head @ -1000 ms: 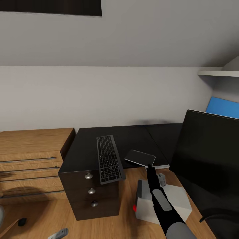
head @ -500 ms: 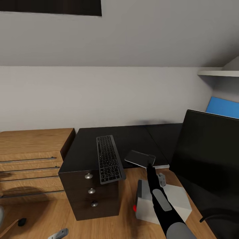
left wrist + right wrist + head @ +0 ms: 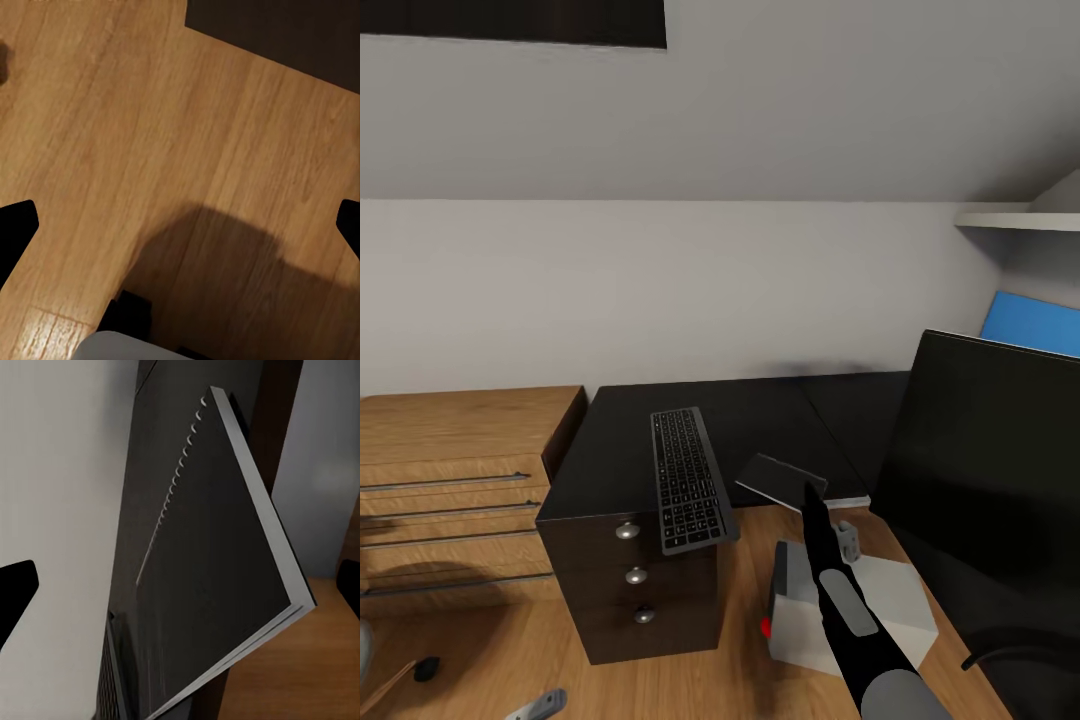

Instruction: In the bedroom, organize the workspace by keeping the computer under the desk, ensuring the monitor is on the desk, placing the keyboard on the desk next to the monitor, placing the mouse on the desk next to the keyboard, moving the folder from the swivel chair onto the desk next to the mouse, stacking the notebook on top of the folder with the pen on top of the notebook, and positioning the swivel chair next to the desk.

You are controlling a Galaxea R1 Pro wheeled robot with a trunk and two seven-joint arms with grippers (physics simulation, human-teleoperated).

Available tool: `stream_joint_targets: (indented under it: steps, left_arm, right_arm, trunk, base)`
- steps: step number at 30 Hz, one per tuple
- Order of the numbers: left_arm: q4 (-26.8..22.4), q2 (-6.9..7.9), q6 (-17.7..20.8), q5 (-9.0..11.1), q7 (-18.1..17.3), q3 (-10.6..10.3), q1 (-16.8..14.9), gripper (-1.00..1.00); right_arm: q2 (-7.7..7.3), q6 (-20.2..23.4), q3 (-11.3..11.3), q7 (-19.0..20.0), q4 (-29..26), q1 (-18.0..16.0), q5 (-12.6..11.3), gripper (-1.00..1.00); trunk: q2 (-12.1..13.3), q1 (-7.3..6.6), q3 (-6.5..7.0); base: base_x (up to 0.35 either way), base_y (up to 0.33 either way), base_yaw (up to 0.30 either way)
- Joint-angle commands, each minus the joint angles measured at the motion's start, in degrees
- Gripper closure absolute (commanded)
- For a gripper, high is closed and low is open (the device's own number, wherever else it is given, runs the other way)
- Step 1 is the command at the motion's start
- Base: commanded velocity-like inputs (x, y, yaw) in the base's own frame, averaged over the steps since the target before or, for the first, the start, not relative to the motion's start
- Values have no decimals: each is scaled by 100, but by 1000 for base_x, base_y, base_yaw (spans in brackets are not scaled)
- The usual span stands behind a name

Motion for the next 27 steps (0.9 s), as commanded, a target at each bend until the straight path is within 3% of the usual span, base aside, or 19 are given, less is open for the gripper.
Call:
stream_joint_targets:
  steps: [1,27]
  left_arm:
    - [-7,-4,22,61,31,8,-2,-100]
    - [4,-4,5,61,31,7,-2,-100]
  right_arm:
    - [4,-1,-13,46,5,-4,-61,-100]
    - [4,1,-13,30,14,-4,-66,-100]
  trunk:
    - [-3,0,-6]
    - [-3,0,-6]
  base:
    - [0,0,0]
    - [-130,0,0]
